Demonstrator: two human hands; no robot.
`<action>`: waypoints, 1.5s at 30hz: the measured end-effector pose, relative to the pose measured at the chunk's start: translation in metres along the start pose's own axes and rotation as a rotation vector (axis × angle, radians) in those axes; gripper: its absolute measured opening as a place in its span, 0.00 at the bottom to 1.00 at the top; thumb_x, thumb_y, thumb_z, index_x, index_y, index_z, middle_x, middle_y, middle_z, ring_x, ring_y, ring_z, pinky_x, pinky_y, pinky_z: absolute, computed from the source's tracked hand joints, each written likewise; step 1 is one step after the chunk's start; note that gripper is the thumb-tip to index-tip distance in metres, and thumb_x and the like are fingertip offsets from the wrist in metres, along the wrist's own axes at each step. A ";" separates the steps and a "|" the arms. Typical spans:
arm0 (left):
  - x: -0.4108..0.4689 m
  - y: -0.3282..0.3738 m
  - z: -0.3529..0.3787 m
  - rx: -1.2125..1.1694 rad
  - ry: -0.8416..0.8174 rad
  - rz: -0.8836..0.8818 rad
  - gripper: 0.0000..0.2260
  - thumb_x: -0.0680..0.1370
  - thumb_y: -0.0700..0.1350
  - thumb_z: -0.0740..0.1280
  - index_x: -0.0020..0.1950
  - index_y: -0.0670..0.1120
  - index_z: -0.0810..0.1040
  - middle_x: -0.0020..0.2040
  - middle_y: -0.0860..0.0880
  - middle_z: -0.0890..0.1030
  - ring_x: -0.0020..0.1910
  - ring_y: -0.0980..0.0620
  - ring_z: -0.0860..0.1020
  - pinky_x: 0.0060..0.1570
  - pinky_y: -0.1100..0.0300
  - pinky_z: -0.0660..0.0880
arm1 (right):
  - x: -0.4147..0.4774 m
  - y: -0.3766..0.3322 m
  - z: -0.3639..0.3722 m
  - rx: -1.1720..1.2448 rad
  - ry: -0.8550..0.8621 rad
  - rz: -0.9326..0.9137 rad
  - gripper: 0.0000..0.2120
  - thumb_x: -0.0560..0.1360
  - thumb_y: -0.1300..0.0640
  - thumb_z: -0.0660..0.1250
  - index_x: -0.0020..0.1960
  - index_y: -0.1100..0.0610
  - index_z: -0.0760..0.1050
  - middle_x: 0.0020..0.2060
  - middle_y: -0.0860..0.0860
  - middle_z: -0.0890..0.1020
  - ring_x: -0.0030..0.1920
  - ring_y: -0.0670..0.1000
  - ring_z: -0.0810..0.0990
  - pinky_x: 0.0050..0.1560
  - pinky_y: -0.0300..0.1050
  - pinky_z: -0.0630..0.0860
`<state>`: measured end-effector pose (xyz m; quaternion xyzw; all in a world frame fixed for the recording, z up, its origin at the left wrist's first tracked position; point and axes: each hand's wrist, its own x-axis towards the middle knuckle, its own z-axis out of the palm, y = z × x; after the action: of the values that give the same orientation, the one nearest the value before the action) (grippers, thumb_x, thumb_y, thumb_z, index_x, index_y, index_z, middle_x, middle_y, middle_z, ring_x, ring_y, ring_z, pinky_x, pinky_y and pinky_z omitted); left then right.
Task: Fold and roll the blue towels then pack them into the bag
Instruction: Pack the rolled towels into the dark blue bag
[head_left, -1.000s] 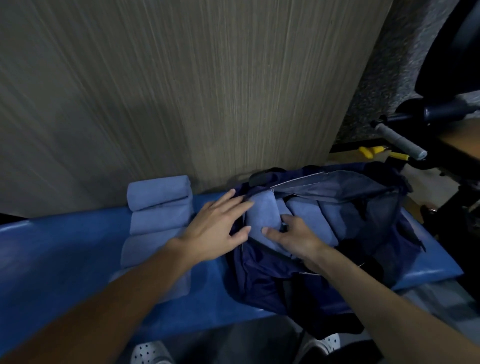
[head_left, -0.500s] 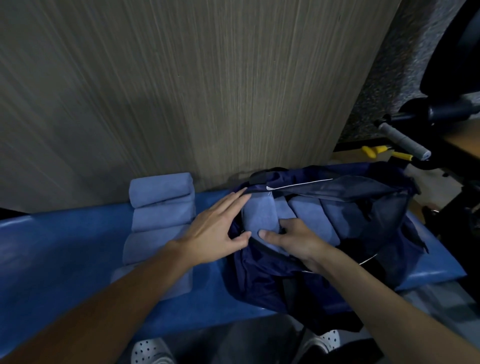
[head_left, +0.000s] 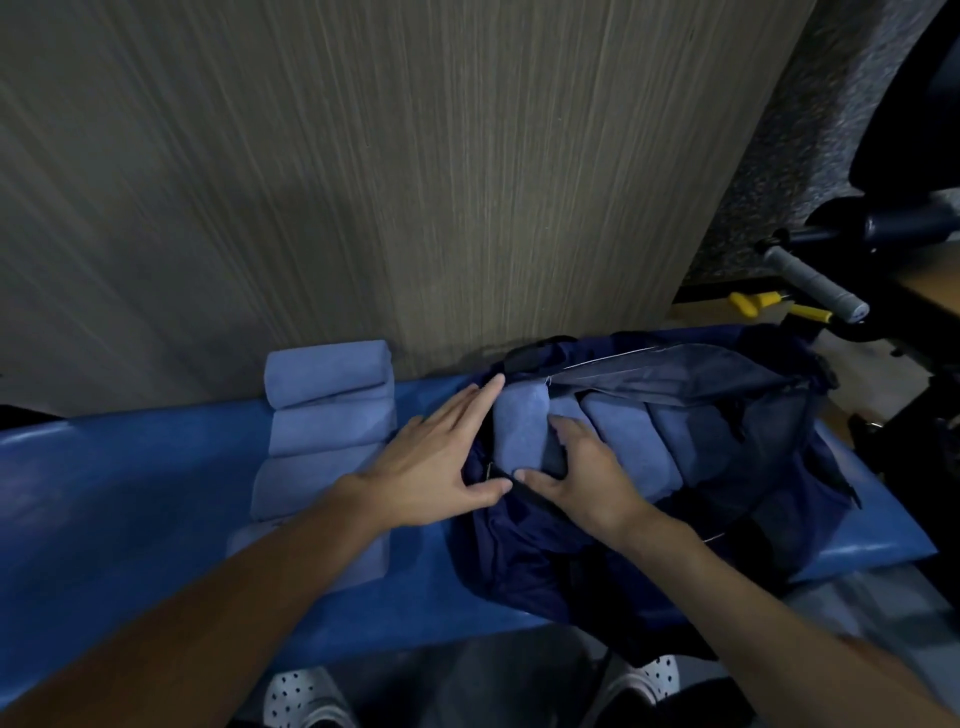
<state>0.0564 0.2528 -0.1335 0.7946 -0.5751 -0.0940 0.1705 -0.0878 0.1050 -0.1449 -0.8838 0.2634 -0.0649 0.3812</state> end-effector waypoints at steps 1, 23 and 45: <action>-0.001 -0.002 0.001 0.045 -0.017 -0.007 0.47 0.73 0.67 0.63 0.75 0.61 0.30 0.80 0.56 0.44 0.78 0.60 0.43 0.73 0.44 0.59 | 0.001 -0.002 0.001 -0.021 -0.043 -0.001 0.41 0.73 0.46 0.72 0.77 0.60 0.57 0.73 0.52 0.66 0.72 0.49 0.65 0.68 0.35 0.60; -0.019 -0.014 -0.019 0.151 0.130 0.037 0.30 0.78 0.66 0.49 0.77 0.54 0.61 0.79 0.54 0.57 0.77 0.54 0.56 0.70 0.49 0.64 | -0.005 -0.043 -0.008 0.010 0.355 -0.273 0.11 0.75 0.58 0.70 0.57 0.57 0.78 0.49 0.48 0.76 0.53 0.48 0.75 0.56 0.39 0.72; -0.126 -0.139 -0.040 0.139 -0.113 -0.300 0.23 0.76 0.61 0.66 0.66 0.52 0.74 0.64 0.53 0.74 0.64 0.50 0.71 0.62 0.50 0.69 | 0.008 -0.133 0.134 0.057 -0.258 0.177 0.28 0.71 0.51 0.73 0.62 0.58 0.62 0.59 0.57 0.72 0.59 0.56 0.75 0.46 0.43 0.70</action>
<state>0.1522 0.4178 -0.1546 0.8747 -0.4639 -0.1231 0.0667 0.0161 0.2624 -0.1453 -0.8471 0.2871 0.0755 0.4408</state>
